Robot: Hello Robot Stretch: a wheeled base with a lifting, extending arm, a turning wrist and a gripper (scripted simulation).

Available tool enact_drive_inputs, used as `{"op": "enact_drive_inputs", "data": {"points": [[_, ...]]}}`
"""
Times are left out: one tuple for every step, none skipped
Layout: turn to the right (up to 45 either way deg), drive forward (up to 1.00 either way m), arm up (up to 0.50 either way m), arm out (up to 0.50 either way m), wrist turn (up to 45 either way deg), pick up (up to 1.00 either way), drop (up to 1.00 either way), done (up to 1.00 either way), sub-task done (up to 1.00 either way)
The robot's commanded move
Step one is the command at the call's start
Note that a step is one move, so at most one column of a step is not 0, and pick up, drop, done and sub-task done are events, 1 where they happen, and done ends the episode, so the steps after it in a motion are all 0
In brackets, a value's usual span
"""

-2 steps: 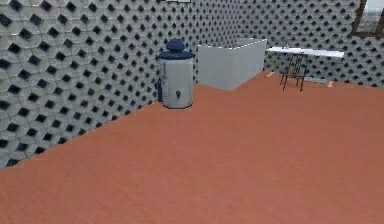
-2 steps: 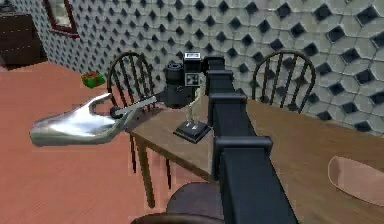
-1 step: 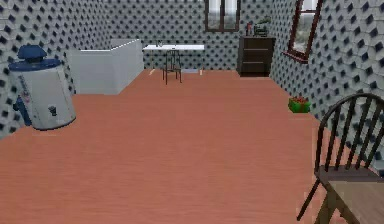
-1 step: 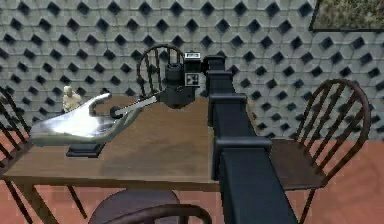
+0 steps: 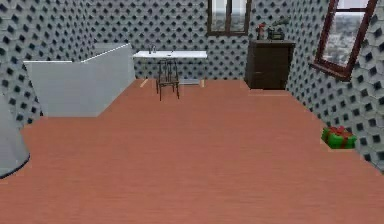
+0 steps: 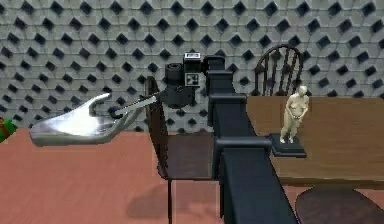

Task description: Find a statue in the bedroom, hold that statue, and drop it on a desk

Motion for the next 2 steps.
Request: {"op": "enact_drive_inputs", "data": {"points": [[0.0, 1.00, 0.00, 0.00, 0.0, 0.00, 0.00, 0.00, 0.00], [3.0, 0.00, 0.00, 0.00, 0.0, 0.00, 0.00, 0.00, 0.00]]}}
